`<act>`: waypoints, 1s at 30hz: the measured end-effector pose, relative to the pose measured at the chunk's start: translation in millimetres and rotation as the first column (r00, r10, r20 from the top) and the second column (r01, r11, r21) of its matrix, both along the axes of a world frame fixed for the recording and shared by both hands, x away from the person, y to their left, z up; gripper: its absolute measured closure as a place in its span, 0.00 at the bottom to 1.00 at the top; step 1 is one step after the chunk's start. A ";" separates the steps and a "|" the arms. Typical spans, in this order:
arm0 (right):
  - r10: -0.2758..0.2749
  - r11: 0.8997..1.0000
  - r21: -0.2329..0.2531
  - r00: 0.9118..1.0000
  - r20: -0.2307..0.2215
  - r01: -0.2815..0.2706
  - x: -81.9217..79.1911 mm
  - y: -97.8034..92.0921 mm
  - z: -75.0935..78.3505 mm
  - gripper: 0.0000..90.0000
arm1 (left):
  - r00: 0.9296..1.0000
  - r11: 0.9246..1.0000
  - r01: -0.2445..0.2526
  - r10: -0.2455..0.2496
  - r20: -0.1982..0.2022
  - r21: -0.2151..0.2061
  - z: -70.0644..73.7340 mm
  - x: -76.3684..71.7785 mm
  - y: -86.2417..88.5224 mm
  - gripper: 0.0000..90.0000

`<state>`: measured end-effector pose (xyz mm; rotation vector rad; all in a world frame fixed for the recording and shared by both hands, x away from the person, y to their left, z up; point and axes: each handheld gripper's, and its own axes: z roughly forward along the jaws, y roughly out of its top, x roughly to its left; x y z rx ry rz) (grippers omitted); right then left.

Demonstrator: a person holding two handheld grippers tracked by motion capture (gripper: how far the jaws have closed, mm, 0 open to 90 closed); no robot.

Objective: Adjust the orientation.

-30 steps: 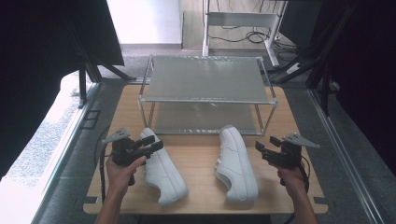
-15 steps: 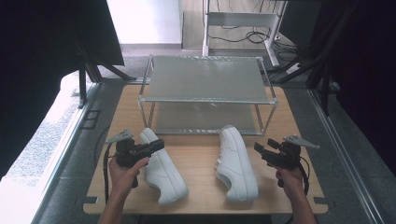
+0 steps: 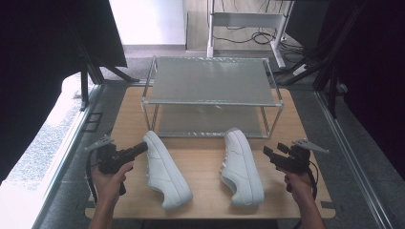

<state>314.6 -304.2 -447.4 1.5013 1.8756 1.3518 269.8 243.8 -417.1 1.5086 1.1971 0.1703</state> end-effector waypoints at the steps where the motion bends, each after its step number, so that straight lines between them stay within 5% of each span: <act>1: -0.006 1.000 -0.002 1.000 -0.003 0.006 0.1 -0.4 -0.2 0.34 | 1.000 1.000 -0.017 0.017 -0.017 0.012 -5.3 -4.7 6.5 1.00; 7: -0.045 0.999 -0.014 0.998 -0.034 0.044 1.5 -1.7 -4.4 0.34 | 0.994 0.997 -0.071 0.074 -0.080 0.036 -27.6 -12.8 23.7 0.99; 12: -0.073 0.997 0.007 0.997 -0.016 0.073 2.6 -4.4 -7.0 0.34 | 0.989 0.997 -0.052 0.059 -0.135 0.048 -45.1 -6.5 18.3 0.98; 17: -0.074 0.997 0.003 0.997 -0.026 0.074 3.2 -4.3 -10.7 0.34 | 0.986 0.994 -0.047 0.062 -0.155 0.094 -55.0 -4.4 10.1 0.99; 30: -0.041 0.998 -0.053 0.997 -0.063 0.038 4.0 8.2 -21.1 0.35 | 0.979 0.992 -0.015 0.041 -0.199 0.126 -69.8 -3.6 1.9 1.00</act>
